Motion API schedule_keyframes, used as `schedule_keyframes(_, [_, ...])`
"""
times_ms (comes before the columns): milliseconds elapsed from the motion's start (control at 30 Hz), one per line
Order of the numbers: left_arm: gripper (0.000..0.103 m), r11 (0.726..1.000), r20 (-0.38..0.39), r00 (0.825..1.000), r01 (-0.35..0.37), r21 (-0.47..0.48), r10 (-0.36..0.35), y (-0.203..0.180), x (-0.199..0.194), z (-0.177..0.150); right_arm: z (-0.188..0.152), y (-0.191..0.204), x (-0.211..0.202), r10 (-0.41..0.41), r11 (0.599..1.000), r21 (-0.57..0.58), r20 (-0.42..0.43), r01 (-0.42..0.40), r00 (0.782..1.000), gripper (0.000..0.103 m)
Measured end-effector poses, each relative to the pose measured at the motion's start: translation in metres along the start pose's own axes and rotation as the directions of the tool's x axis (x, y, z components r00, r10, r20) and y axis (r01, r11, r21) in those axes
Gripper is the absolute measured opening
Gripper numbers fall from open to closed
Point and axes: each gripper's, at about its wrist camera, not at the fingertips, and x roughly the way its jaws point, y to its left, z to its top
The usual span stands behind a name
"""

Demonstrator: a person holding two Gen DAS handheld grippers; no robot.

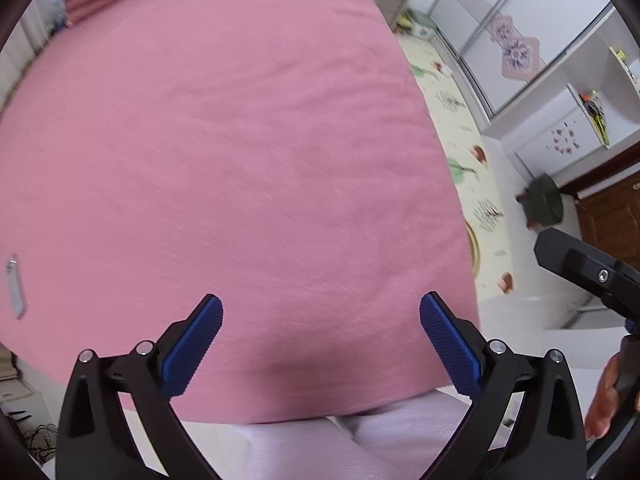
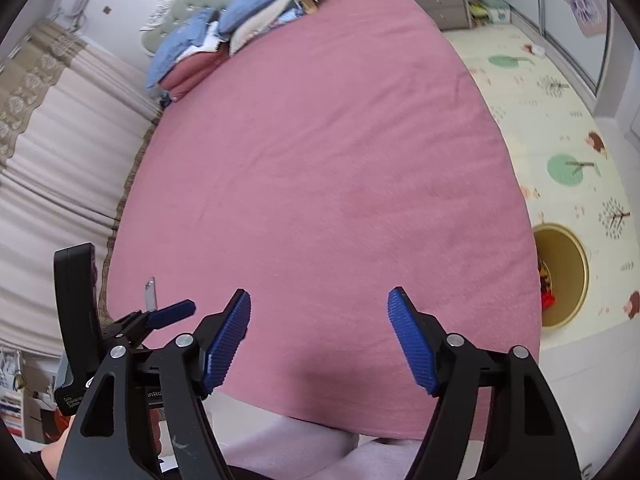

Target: Collect trash

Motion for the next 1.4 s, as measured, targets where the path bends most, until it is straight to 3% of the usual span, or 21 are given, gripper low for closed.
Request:
schedule_keyframes(233, [0.099, 0.994, 0.173, 0.979, -0.106, -0.017, 0.107, 0.025, -0.076, 0.000, 0.004, 0.049, -0.028, -0.009, 0.998, -0.058, 0.109, 0.015, 0.994, 0.087])
schedule_keyframes(433, [0.099, 0.992, 0.278, 0.952, -0.112, -0.065, 0.126, 0.042, -0.125, 0.006, 0.000, 0.081, -0.044, -0.033, 0.990, -0.125, 0.203, 0.059, 0.979, 0.091])
schedule_keyframes(633, [0.099, 0.982, 0.340, 0.923, -0.151, -0.111, 0.180, 0.055, -0.149, 0.006, -0.002, 0.095, -0.051, -0.033, 0.983, -0.165, 0.250, 0.077, 0.968, 0.093])
schedule_keyframes(1400, [0.099, 0.984, 0.362, 0.919, -0.113, -0.137, 0.155, 0.054, -0.155, 0.009, 0.006, 0.093, -0.053, -0.024, 0.986, -0.154, 0.282, 0.070, 0.959, 0.094])
